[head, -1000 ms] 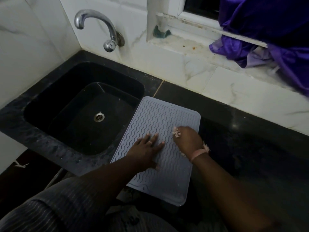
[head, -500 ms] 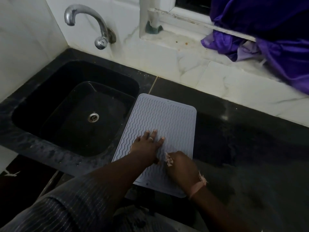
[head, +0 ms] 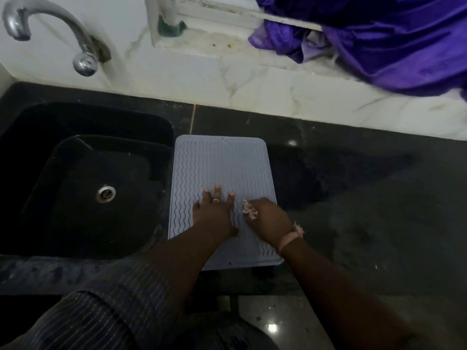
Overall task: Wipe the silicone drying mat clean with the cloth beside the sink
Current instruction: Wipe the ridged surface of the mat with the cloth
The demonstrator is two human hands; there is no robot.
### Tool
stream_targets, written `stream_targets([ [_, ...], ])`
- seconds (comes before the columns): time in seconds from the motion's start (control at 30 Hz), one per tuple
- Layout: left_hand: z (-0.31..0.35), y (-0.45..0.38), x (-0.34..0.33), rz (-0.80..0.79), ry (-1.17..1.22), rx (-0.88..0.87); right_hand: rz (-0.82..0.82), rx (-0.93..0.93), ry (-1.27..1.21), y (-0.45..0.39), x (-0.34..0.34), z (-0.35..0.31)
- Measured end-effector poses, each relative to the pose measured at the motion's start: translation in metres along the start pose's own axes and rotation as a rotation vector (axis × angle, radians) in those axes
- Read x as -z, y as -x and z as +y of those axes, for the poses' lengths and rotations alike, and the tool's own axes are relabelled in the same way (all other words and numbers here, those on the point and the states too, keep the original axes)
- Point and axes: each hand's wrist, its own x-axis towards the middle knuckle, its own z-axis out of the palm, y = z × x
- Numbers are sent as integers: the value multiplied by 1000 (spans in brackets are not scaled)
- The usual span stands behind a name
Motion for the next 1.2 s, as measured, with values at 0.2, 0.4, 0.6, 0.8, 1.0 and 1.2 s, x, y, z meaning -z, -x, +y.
stream_targets([
  [0.2,3,-3,3,-72,8,30,-11,22,141,28,-9,-11],
  [0.4,2,-4,3,-77,-13,26,-108,18,147,79,-16,-4],
  [0.6,4,-4,5,-73,-8,22,-311,53,78,94,-11,5],
  [0.8,18,4,2,-34,32,45,-339,-58,-288,84,21,19],
  [1.0,21,15,-16,-74,24,-20,-381,22,-197,67,13,33],
  [1.2,19,18,-16,-44,10,-46,-205,29,51,56,12,25],
])
